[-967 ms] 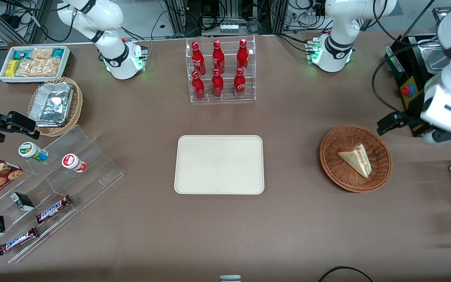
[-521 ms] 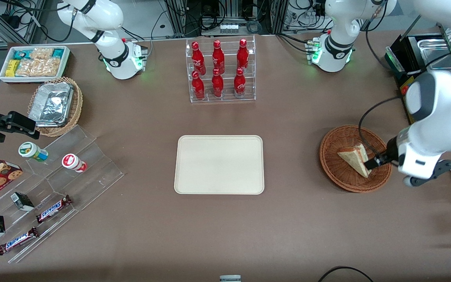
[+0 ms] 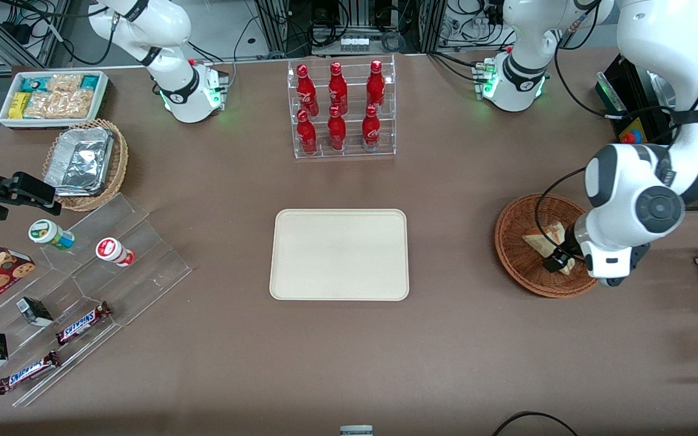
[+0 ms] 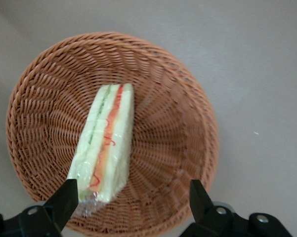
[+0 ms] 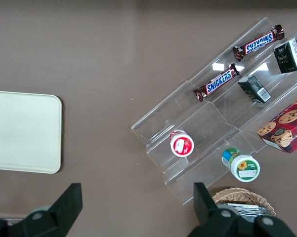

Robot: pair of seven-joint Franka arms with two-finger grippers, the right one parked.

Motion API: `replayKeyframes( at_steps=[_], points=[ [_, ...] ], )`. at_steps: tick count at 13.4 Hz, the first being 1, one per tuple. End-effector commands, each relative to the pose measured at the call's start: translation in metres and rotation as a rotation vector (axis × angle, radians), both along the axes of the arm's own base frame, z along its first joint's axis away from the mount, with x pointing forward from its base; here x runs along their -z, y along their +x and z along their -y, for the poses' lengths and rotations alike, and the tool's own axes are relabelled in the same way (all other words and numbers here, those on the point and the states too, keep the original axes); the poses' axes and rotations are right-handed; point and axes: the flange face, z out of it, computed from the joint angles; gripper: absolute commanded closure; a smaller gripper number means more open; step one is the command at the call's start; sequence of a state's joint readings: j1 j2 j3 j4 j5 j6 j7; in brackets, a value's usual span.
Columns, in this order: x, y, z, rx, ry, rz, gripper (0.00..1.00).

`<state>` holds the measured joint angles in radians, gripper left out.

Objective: Place sandwich from basket to tray
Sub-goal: 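Move the left gripper down over the wrapped sandwich in the wicker basket, then close the left gripper on the sandwich's wrapped end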

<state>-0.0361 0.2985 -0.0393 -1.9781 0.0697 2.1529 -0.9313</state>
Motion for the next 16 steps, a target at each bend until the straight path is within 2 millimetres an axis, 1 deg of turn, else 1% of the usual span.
replayKeyframes(
  at_steps=[1, 3, 7, 10, 13, 16],
  points=[
    [-0.003, -0.031, -0.004, -0.042, 0.030, 0.022, 0.00],
    [-0.001, -0.046, -0.007, -0.042, 0.031, 0.025, 0.00],
    [0.017, -0.061, -0.008, -0.025, 0.048, 0.009, 0.00],
    [0.026, -0.066, -0.008, -0.045, 0.058, 0.022, 0.00],
    [0.030, -0.067, -0.023, -0.068, 0.065, 0.022, 0.00],
    [0.037, -0.064, -0.025, -0.078, 0.061, 0.034, 0.00]
  ],
)
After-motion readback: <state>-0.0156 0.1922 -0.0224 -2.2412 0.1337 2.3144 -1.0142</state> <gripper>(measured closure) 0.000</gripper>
